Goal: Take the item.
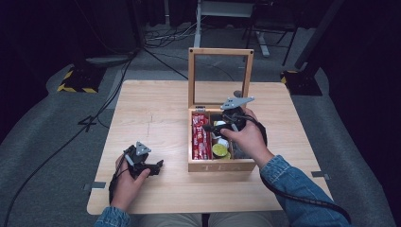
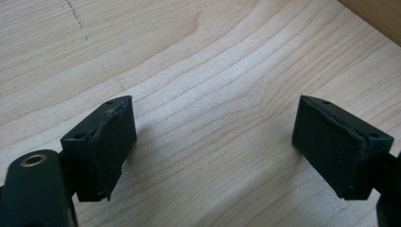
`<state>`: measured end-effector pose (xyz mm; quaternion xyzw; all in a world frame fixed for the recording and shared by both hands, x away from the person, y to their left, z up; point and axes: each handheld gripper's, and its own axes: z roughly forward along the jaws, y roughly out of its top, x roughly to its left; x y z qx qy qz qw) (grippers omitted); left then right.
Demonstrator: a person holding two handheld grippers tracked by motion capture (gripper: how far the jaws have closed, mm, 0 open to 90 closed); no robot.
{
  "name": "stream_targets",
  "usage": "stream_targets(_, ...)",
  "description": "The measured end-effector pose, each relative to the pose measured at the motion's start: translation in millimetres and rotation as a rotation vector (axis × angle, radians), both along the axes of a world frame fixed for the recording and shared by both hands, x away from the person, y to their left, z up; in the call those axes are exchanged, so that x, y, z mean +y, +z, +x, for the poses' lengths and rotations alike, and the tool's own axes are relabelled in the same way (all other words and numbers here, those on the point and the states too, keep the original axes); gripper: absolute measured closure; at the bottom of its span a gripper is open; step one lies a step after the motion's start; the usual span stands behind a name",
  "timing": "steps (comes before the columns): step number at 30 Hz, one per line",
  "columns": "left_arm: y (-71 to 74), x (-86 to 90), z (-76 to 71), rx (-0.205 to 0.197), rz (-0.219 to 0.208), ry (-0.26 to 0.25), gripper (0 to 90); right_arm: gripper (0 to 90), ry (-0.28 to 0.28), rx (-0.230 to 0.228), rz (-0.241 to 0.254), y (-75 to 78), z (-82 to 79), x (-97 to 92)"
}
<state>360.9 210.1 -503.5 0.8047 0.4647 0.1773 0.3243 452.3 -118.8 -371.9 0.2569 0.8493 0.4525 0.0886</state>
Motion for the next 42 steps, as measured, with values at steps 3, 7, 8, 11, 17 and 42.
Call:
stream_targets(3, -0.1, 0.0, 0.2, -0.001, -0.001, 0.000, 14.6, 43.1, 0.008, 0.027, -0.041, -8.9, -1.8, 9.3)
stream_targets(7, -0.1, -0.1, 0.3, 0.002, -0.003, -0.001, 14.4, 44.8, 0.008, 0.052, -0.104, -20.6, -4.8, 18.7)
stream_targets(8, -0.1, -0.1, 0.3, 0.002, -0.003, -0.001, 14.4, 44.9, 0.007, 0.060, -0.114, -23.3, -5.1, 20.1)
stream_targets(11, -0.2, 0.0, 0.3, 0.002, -0.004, -0.001, 14.4, 45.2, -0.003, 0.086, -0.133, -30.3, -5.7, 23.0)
stream_targets(17, -0.3, -0.1, 0.4, 0.001, -0.005, -0.001, 14.4, 45.4, -0.023, 0.112, -0.190, -40.9, -7.2, 27.4)
stream_targets(42, -0.3, -0.1, 0.4, 0.001, -0.005, -0.001, 14.4, 44.9, -0.032, 0.206, -0.273, -58.2, -13.6, 47.1)
